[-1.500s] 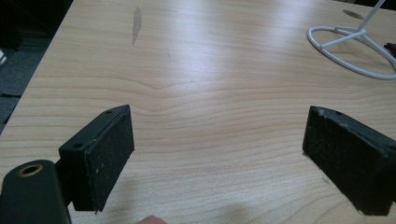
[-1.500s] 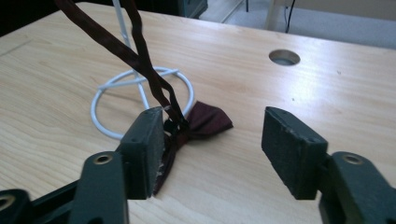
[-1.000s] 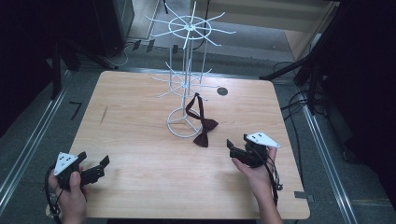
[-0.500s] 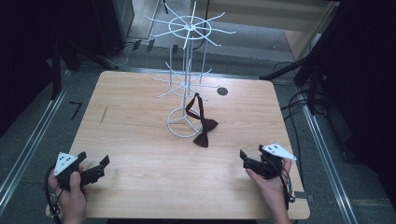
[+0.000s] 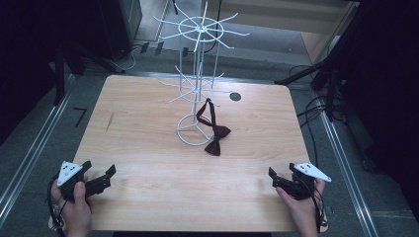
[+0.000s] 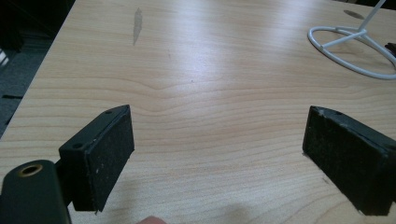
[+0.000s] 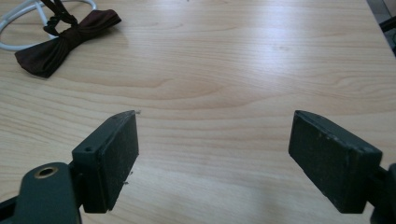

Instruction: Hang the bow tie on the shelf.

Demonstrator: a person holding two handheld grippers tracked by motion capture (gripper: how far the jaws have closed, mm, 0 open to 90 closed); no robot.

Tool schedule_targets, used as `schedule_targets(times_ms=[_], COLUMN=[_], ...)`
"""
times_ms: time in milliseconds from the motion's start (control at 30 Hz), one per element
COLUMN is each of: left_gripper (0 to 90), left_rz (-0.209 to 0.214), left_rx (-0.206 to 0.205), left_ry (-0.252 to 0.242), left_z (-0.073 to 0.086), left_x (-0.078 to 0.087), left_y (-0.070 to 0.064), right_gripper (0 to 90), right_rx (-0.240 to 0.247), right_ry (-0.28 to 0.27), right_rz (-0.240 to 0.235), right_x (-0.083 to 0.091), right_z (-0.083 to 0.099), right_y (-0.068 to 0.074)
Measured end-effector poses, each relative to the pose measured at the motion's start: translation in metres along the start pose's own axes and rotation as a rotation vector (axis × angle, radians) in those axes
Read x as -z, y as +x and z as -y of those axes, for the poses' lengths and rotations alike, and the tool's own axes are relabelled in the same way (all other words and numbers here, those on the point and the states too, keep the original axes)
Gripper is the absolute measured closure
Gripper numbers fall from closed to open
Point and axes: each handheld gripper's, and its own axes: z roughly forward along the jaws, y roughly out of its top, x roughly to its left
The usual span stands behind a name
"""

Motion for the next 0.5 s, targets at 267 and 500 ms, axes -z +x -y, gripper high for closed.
schedule_targets(times_ms=[267,500], left_gripper=[9.6,9.6], left_rz=[-0.002,-0.002], left_rx=[-0.005,-0.008], left_ry=[-0.002,-0.001], left_z=[0.0,0.0], left_x=[0.0,0.0], left_y=[0.0,-0.001], right_gripper=[15.0,15.0], right_rx=[-0.029,-0.04], right_ry=[-0.007,-0.021], right_rz=[0.016,0.036], right_x=[0.013,0.024], right_z=[0.01,0.019], right_y=[-0.022,-0.041])
